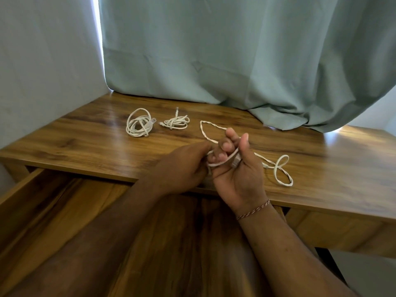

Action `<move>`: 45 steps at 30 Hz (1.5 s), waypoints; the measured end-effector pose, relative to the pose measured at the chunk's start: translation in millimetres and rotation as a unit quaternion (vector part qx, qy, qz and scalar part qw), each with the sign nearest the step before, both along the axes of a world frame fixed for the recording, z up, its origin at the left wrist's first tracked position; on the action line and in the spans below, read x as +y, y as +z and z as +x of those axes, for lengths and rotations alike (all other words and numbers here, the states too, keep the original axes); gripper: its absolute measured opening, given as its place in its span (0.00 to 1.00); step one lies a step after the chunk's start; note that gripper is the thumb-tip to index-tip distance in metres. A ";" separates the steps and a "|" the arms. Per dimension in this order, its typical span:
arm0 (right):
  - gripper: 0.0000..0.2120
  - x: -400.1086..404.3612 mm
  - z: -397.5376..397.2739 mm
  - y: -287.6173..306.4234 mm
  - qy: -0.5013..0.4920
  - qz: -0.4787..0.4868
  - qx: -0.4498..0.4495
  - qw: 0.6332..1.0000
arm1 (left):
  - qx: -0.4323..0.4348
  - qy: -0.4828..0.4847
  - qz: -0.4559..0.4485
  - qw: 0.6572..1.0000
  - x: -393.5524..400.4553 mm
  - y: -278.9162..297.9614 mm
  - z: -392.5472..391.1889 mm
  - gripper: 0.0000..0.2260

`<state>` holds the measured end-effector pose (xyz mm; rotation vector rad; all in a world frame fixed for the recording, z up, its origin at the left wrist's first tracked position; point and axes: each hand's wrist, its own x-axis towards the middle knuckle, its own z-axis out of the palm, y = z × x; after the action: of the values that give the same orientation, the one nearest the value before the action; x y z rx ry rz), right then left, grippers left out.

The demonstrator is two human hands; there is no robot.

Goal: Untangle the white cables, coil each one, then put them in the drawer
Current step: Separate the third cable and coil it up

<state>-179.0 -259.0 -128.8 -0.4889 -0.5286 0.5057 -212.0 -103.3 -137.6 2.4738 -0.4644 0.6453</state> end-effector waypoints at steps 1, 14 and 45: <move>0.16 0.9 -2.4 2.4 -0.007 0.010 0.015 1.000 | 0.011 -0.004 -0.011 1.000 -3.0 -2.6 0.4 0.11; 0.12 13.9 -17.1 25.5 -0.135 -0.030 0.074 0.988 | 0.036 -0.124 -0.206 0.970 7.4 -8.7 -1.0 0.05; 0.28 -7.0 1.3 5.3 0.008 -0.332 -0.213 0.919 | -0.255 0.035 0.049 0.965 28.1 18.1 -9.3 0.14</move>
<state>-177.7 -266.1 -123.6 -1.2667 -0.7783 0.5956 -221.4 -75.2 -119.5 2.4074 -0.6110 1.3297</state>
